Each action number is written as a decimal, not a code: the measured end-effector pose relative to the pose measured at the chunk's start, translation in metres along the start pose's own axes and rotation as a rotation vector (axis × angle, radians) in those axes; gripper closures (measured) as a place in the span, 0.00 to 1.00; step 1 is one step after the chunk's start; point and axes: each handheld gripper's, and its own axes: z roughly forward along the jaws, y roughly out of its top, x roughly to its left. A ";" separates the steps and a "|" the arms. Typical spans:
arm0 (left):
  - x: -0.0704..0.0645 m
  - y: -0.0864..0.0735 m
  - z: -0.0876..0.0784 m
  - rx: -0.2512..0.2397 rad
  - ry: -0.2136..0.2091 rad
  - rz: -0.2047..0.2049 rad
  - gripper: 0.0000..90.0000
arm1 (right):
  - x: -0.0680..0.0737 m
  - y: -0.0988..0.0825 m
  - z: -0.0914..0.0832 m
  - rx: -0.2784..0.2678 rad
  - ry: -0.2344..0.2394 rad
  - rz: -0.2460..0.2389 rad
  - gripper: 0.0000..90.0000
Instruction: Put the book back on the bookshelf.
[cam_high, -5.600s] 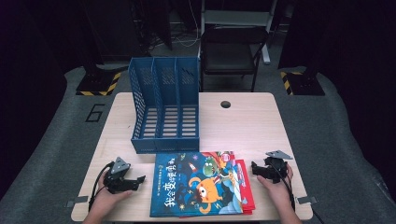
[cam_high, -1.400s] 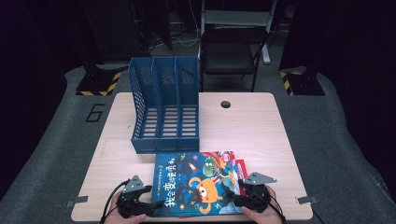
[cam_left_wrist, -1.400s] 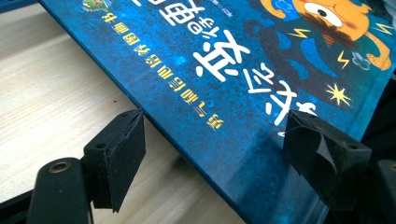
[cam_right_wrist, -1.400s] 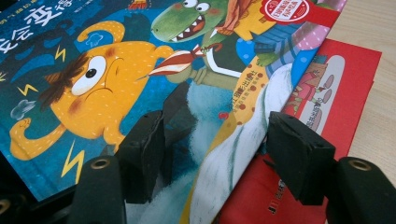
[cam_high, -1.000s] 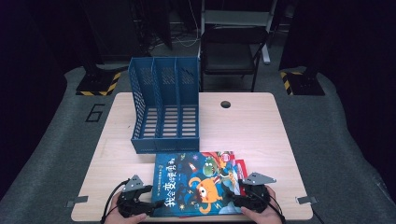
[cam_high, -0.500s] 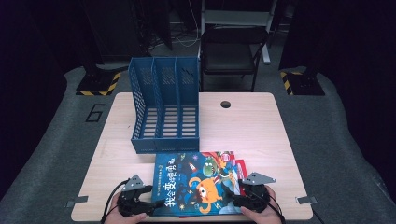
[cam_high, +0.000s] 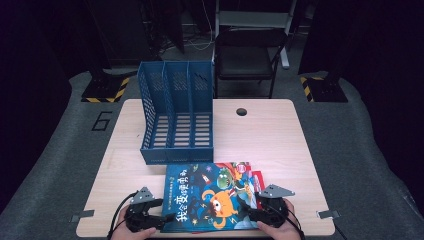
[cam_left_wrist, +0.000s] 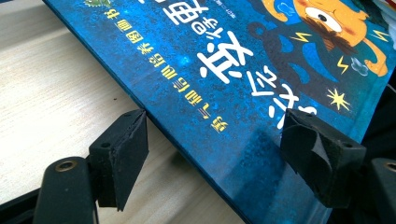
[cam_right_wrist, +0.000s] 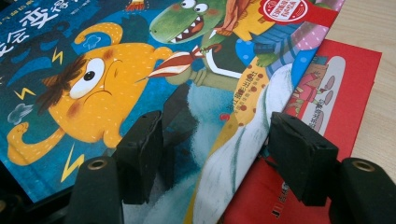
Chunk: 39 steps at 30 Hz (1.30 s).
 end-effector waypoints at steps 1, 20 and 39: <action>0.000 0.000 -0.001 0.012 -0.010 -0.001 0.27 | 0.000 0.000 0.000 -0.001 -0.001 0.000 0.39; 0.010 -0.001 -0.005 -0.012 0.017 -0.029 0.30 | 0.004 0.005 0.008 -0.006 0.008 -0.016 0.40; 0.016 -0.007 -0.008 -0.042 0.023 -0.046 0.25 | 0.008 0.008 0.013 -0.011 0.024 -0.018 0.43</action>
